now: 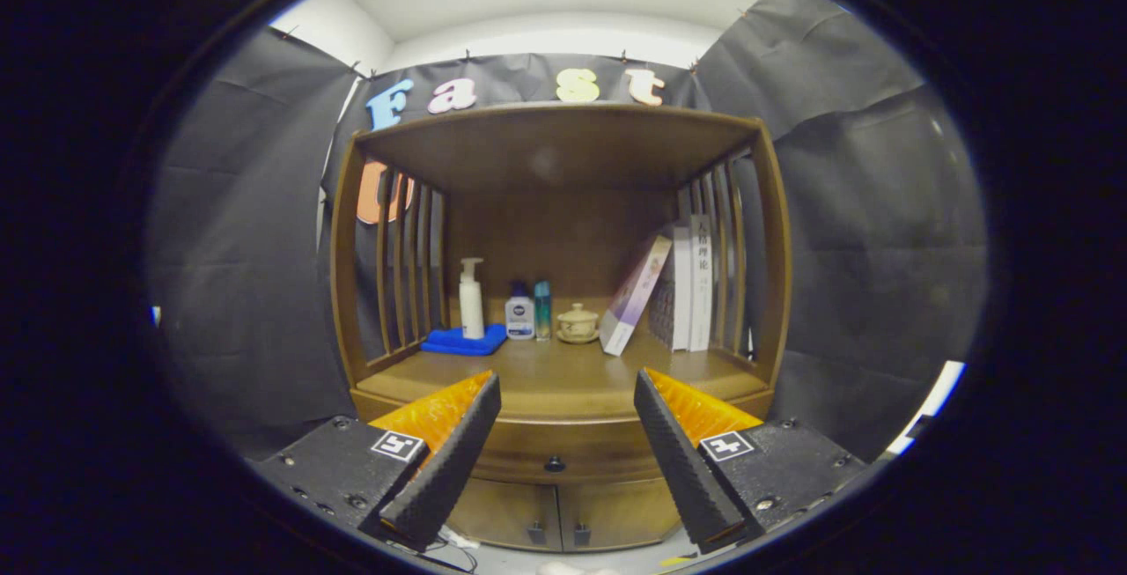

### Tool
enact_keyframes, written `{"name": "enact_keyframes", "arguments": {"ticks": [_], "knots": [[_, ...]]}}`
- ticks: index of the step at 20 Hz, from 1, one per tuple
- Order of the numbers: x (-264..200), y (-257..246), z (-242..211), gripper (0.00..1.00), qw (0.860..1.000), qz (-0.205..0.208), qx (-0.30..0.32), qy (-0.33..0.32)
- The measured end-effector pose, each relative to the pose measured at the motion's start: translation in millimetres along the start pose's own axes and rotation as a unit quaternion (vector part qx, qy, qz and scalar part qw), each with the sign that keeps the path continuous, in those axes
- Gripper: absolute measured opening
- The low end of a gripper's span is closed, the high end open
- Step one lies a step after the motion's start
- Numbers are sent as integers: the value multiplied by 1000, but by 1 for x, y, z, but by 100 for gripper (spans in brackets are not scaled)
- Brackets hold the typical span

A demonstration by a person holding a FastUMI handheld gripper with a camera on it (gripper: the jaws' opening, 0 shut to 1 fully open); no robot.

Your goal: Pull open the drawer, take out the items inside it, and place them on the countertop above the cabinet.

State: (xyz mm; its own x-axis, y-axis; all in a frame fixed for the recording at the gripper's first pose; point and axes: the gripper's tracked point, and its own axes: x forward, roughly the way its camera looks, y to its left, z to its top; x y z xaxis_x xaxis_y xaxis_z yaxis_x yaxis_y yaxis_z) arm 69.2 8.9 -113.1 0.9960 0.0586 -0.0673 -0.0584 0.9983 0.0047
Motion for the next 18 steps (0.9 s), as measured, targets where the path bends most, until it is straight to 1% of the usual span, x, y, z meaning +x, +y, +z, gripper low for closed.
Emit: {"name": "enact_keyframes", "arguments": {"ticks": [3, 6, 9, 11, 12, 13, 14, 15, 17, 18], "knots": [[21, -7, -43, 99, 1000, -11, -2, 23], [39, -4, -86, 99, 999, -6, -11, 52], [55, -5, -114, 95, 998, -8, -31, 62], [68, -1, -135, 92, 996, -5, -28, 79], [74, 2, -147, 89, 996, -3, -19, 90], [79, 4, -154, 82, 995, -2, -10, 96], [83, 4, -157, 80, 995, -2, -2, 99], [89, 4, -161, 74, 995, -4, 3, 99], [102, 6, -167, 64, 995, -5, 3, 103], [104, 9, -171, 60, 994, -2, 5, 106]]}}
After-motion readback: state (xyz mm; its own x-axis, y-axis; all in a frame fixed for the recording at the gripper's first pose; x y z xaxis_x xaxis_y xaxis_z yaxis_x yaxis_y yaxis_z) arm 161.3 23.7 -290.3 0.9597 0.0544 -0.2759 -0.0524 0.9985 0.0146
